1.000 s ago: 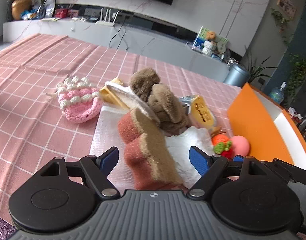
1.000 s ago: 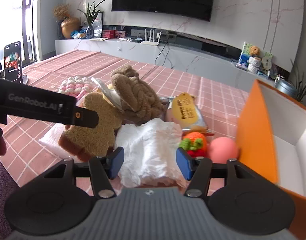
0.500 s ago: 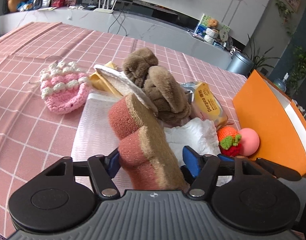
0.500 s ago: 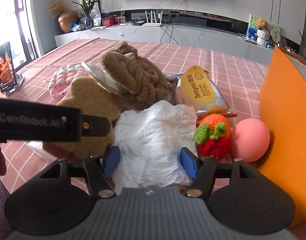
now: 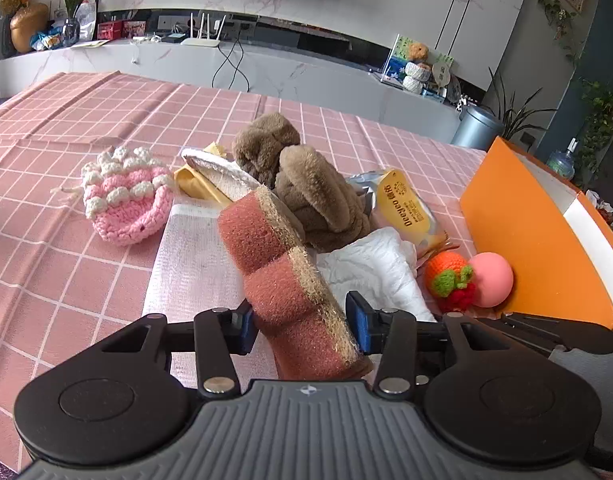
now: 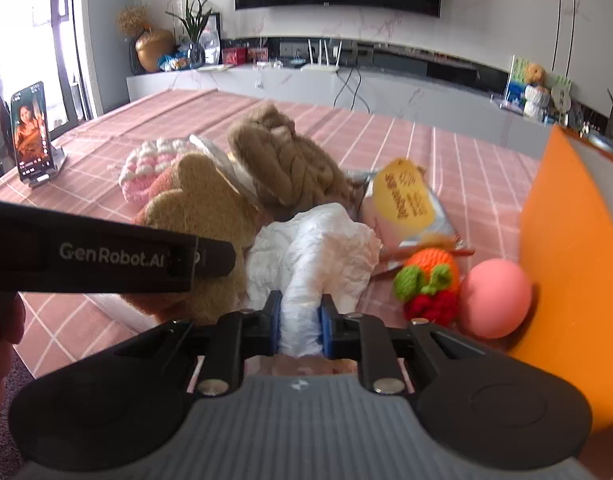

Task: Organize soft objects
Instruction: 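Grasp the brown sponge with the left tool while the right tool grasps the white tissue, then carry sponge and tissue into the orange box and open both tools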

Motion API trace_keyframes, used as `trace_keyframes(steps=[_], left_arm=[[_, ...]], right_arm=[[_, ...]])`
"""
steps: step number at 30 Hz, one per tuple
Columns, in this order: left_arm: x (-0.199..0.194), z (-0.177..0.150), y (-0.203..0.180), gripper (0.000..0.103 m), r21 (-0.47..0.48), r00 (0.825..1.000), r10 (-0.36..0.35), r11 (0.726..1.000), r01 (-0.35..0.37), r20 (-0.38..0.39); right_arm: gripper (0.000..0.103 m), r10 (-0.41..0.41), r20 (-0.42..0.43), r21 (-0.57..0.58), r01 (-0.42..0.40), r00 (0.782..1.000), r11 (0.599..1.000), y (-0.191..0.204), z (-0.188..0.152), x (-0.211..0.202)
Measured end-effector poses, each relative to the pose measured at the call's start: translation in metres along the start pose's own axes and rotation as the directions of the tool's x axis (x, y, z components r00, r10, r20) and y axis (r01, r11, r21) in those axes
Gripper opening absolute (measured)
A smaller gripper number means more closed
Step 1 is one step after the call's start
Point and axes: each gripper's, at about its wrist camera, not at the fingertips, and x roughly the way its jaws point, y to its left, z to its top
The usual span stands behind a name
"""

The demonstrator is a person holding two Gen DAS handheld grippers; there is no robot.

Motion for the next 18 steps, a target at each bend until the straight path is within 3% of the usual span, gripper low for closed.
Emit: trace_keyframes(steps=[18], left_arm=[[-0.062,0.010,-0.011,0.050,0.032,0.989,-0.026,0.999,0.021,0.147]], right_arm=[[0.017,-0.057,0.203,-0.003,0.059,0.978,0.998,-0.015,0.016,-0.084]])
